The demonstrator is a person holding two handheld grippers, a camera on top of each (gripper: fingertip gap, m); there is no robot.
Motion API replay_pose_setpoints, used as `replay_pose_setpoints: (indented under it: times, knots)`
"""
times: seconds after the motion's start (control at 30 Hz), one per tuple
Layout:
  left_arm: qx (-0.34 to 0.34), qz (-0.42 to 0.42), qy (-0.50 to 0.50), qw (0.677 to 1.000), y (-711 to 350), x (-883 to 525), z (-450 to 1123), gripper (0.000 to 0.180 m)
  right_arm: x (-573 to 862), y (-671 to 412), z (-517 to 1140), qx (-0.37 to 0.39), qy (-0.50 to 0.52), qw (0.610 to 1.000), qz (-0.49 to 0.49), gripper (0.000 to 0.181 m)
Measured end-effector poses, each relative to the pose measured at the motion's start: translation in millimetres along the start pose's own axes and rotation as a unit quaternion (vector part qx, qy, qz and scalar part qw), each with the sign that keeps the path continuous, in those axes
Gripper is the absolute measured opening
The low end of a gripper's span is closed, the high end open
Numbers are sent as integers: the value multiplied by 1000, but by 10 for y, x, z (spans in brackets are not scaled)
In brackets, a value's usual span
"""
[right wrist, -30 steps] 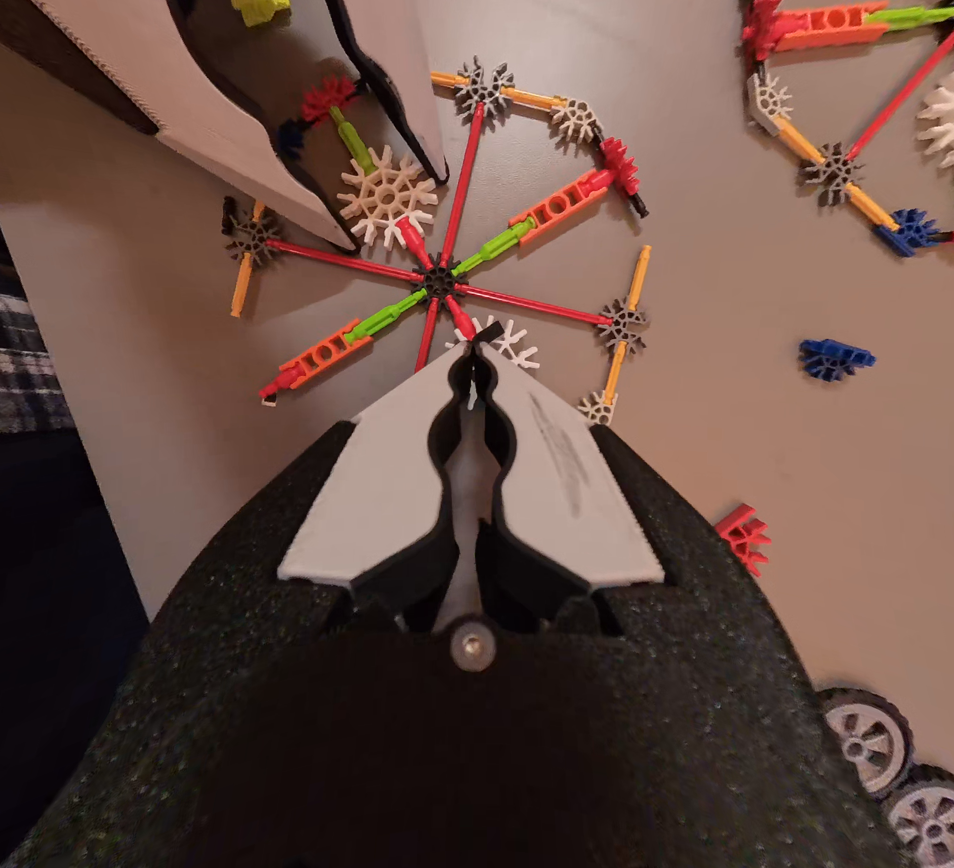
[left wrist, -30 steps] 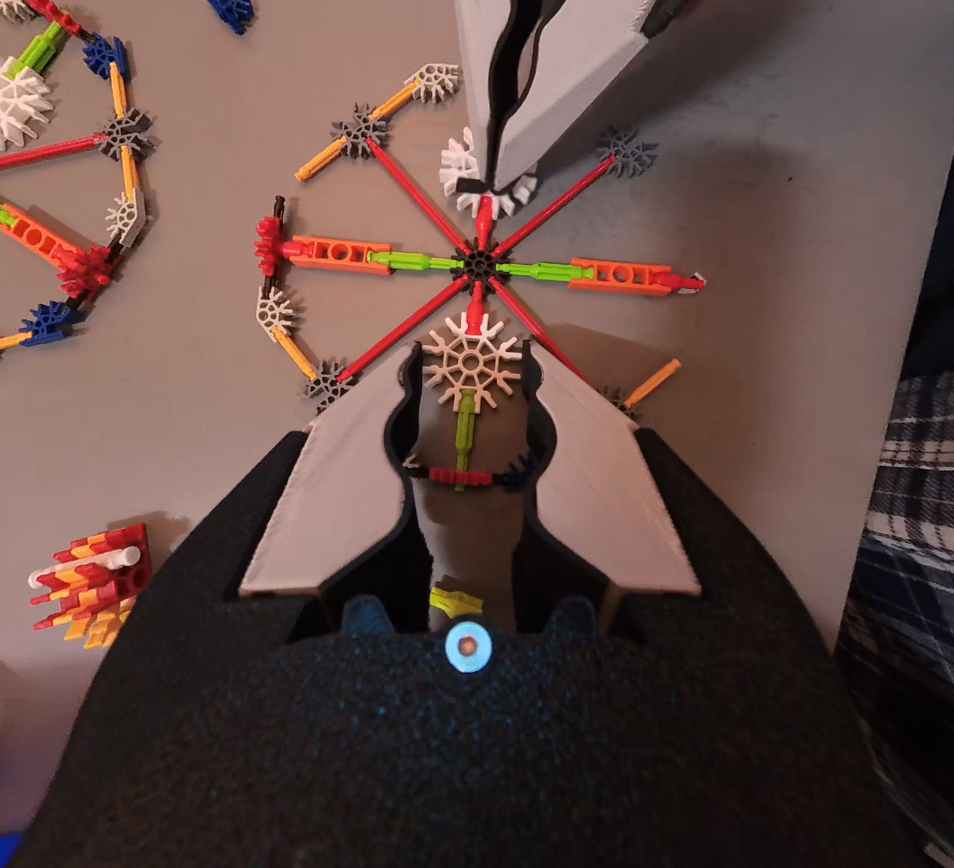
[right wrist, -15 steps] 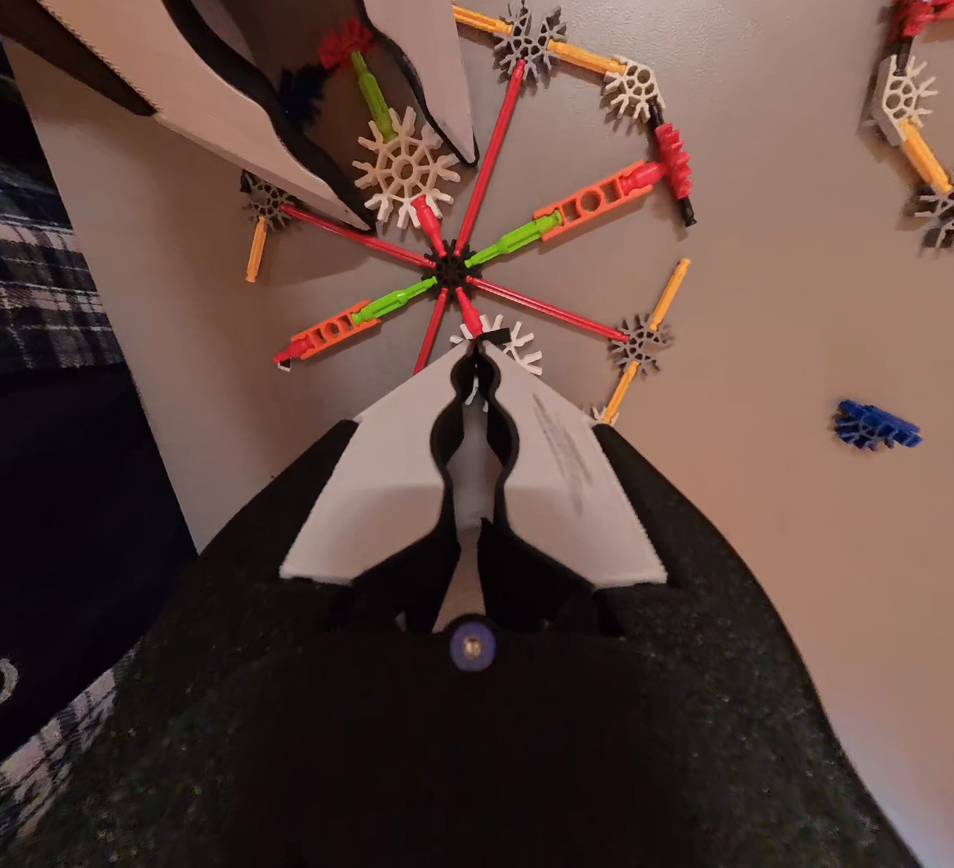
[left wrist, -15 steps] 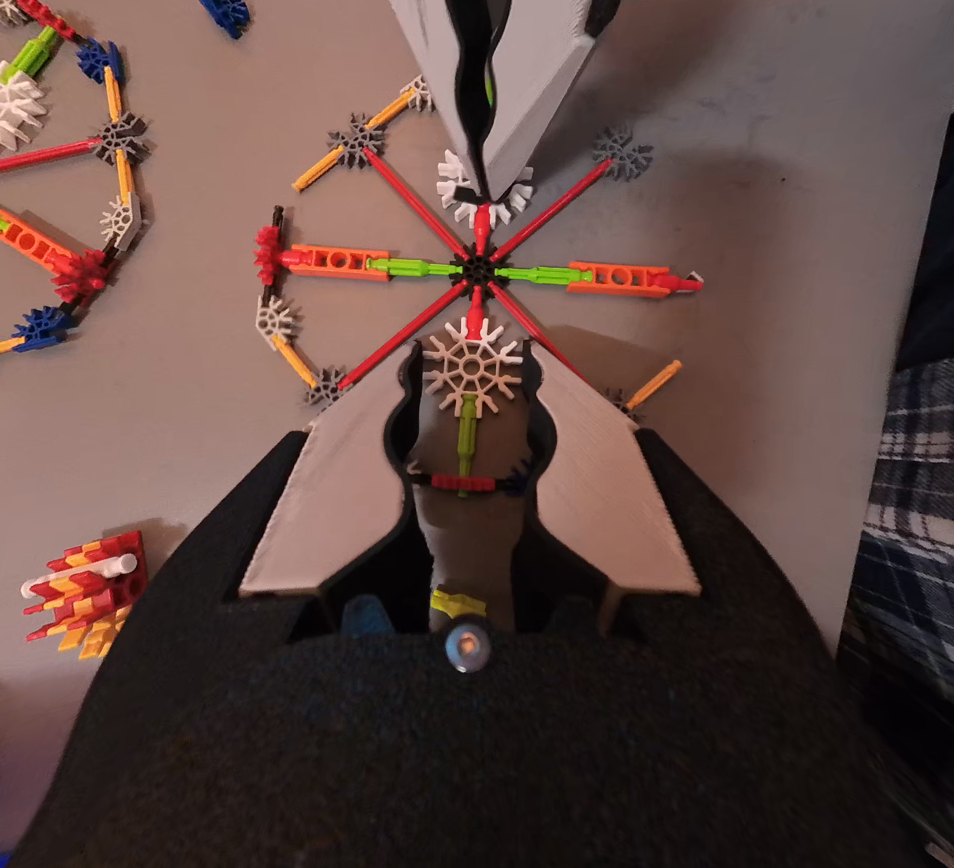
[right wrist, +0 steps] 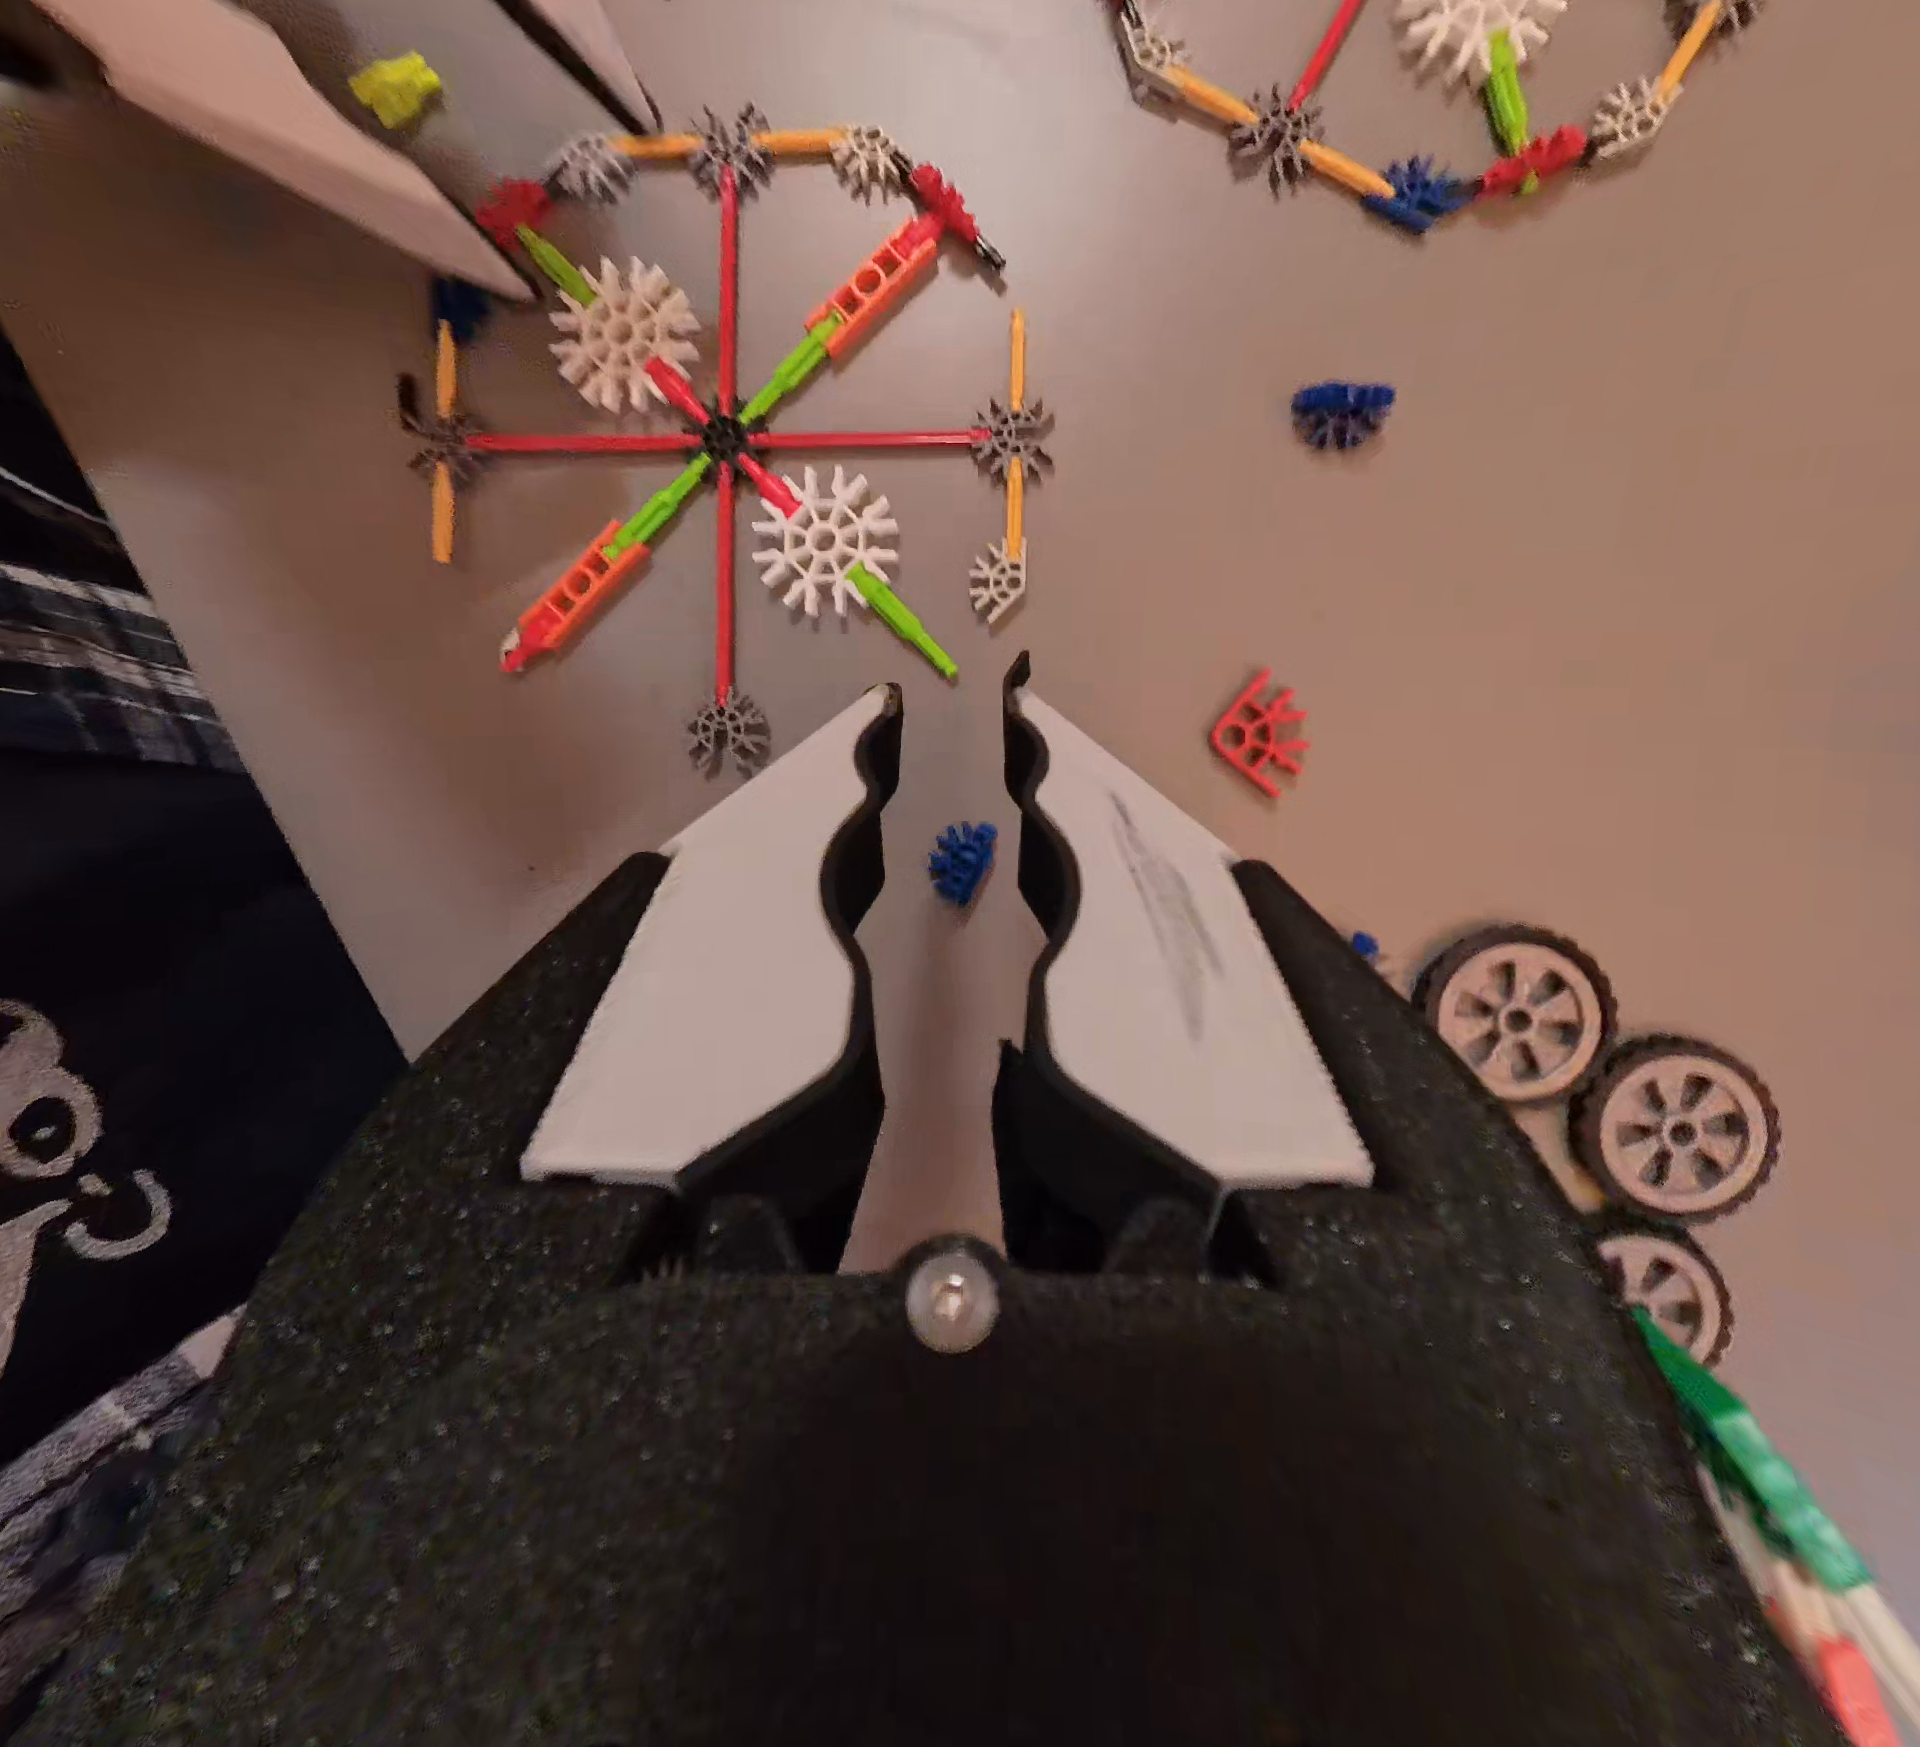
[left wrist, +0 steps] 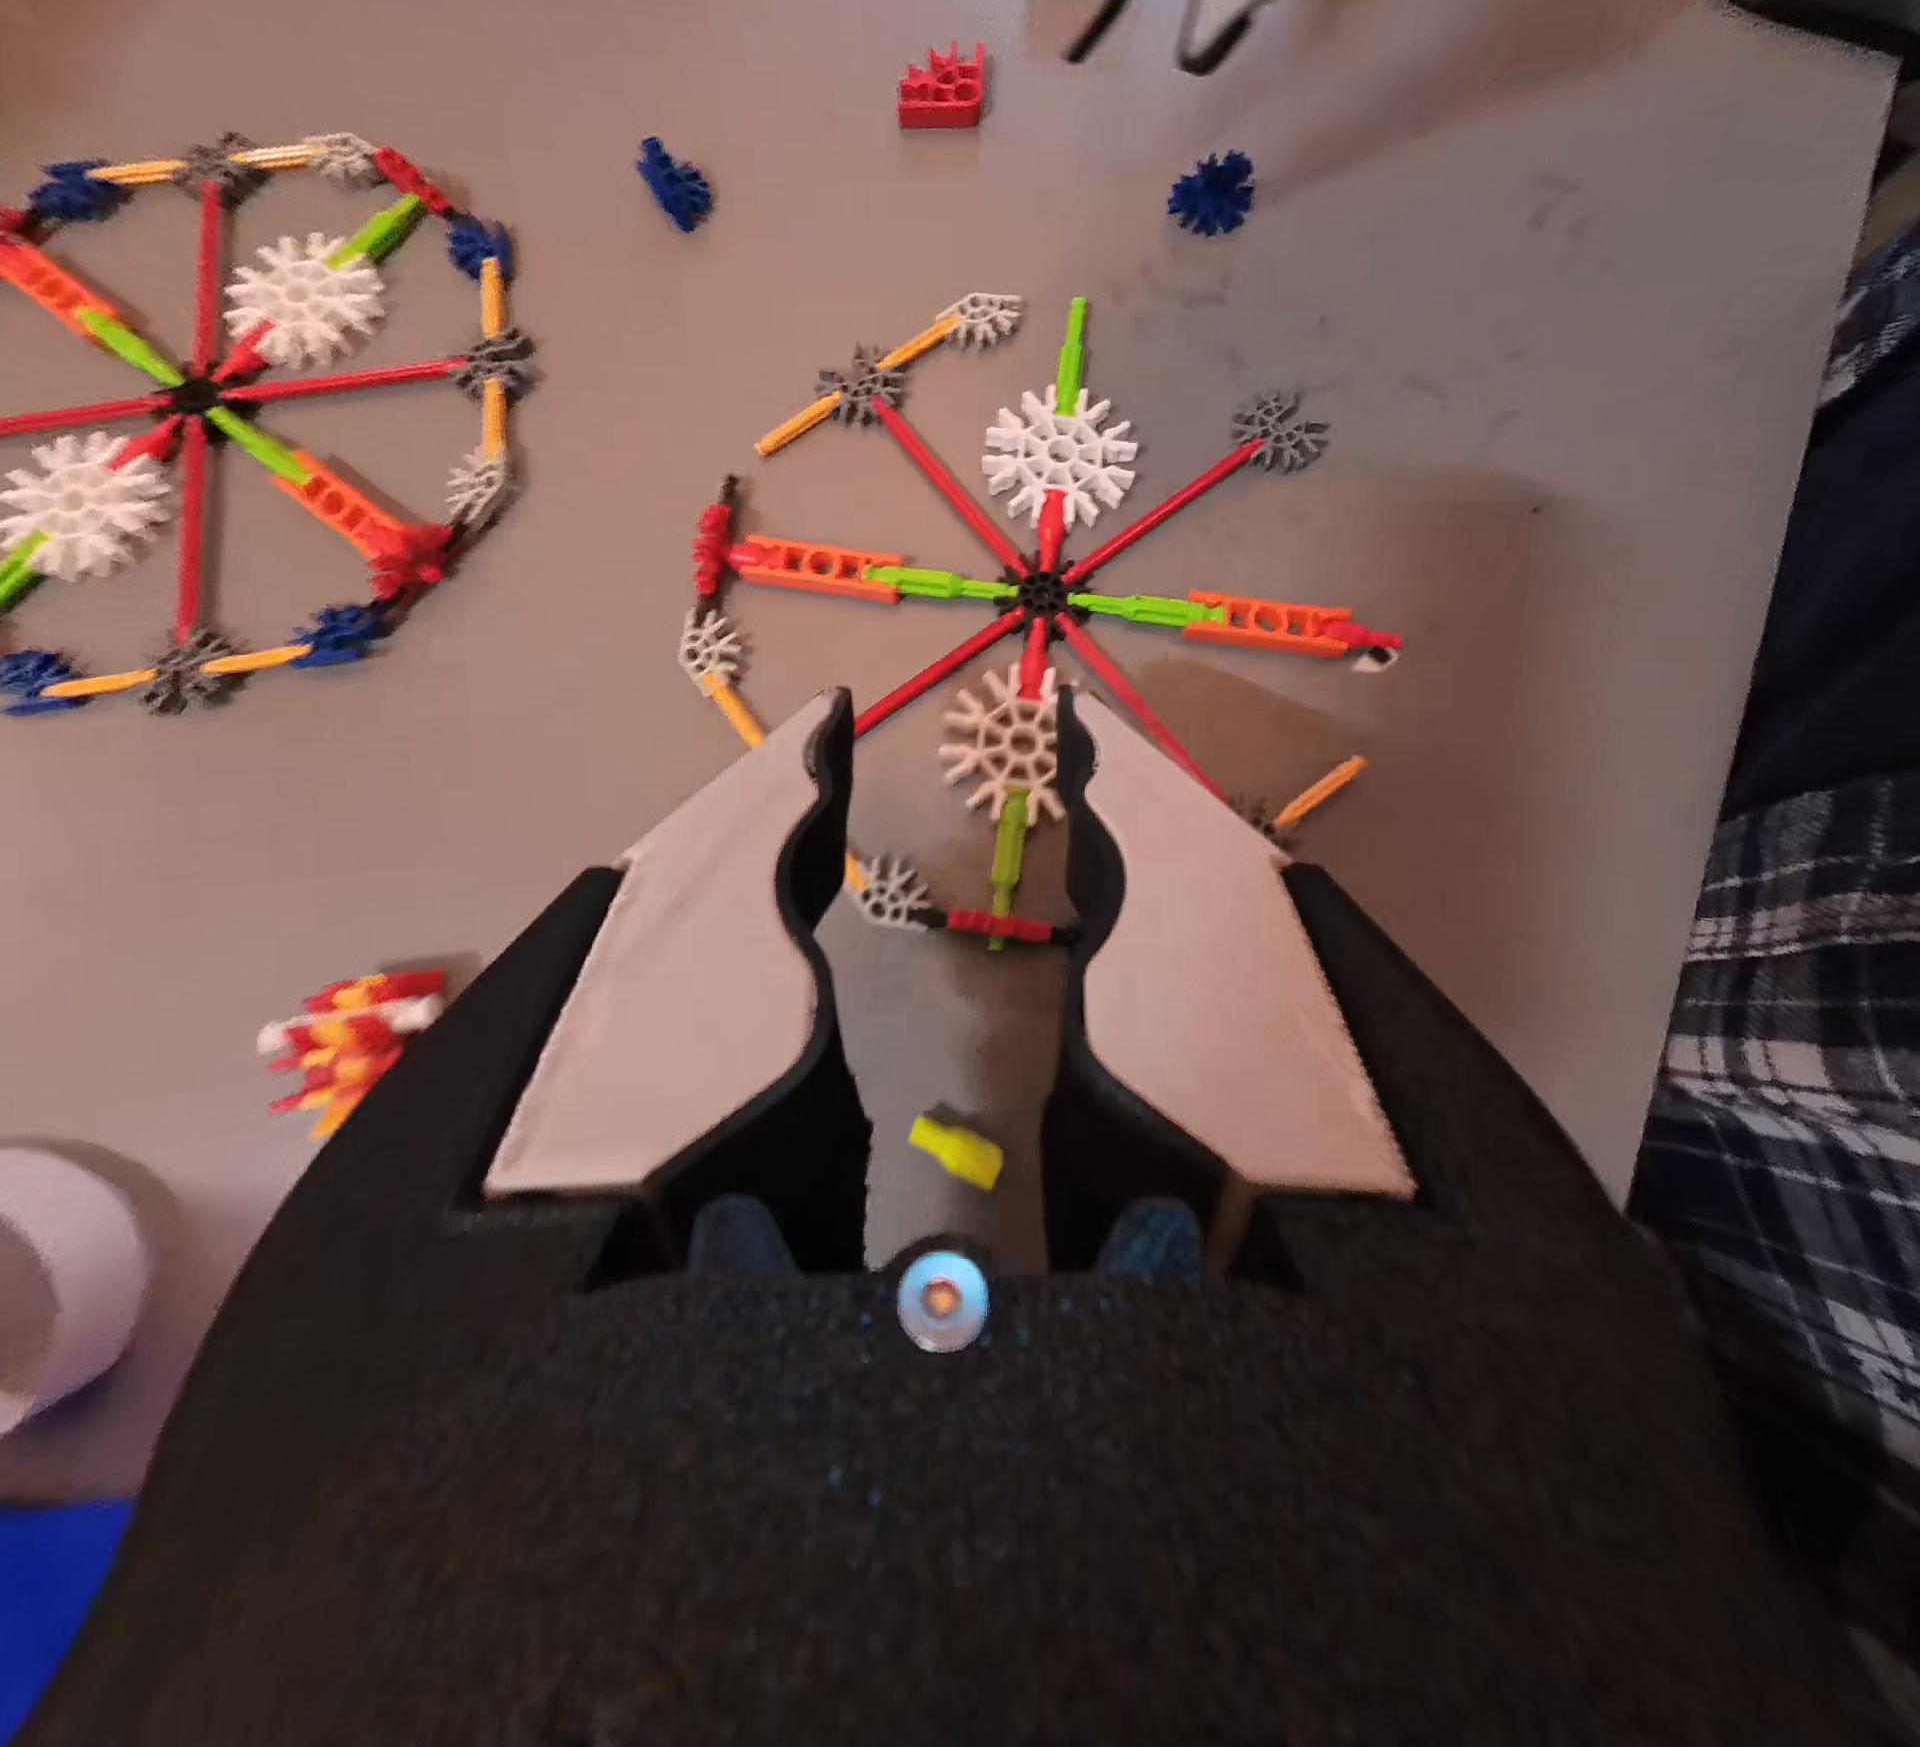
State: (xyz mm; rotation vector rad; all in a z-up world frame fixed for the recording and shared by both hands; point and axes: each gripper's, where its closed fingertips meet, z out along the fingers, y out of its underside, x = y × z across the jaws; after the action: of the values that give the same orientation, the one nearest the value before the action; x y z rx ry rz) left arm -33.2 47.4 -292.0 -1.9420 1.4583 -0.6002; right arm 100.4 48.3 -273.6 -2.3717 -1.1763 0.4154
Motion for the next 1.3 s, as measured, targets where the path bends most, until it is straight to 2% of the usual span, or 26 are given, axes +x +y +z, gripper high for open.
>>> replay_pose_setpoints:
  times: [0.27,0.5,0.67,0.87,1.1,1.3]
  knots:
    - [-30,-39,-46,998,313,-129,-362,37,-107,332,-3,4,30,999,24,26]
    - [-42,-74,-84,993,532,-139,-638,36,-618,436,-14,28,-73,997,-18,19]
    - [14,-70,-47,996,186,185,-541,31,-950,169,-94,130,-147,980,-4,20]
    - [146,-93,-4,985,-544,660,-264,18,-1013,-273,-294,274,-201,939,57,26]
    - [189,-101,-11,977,-813,850,-96,17,-1090,-319,-319,293,-221,929,44,31]
    - [178,-102,-19,979,-773,852,-43,13,-1165,-306,-295,294,-231,927,38,31]
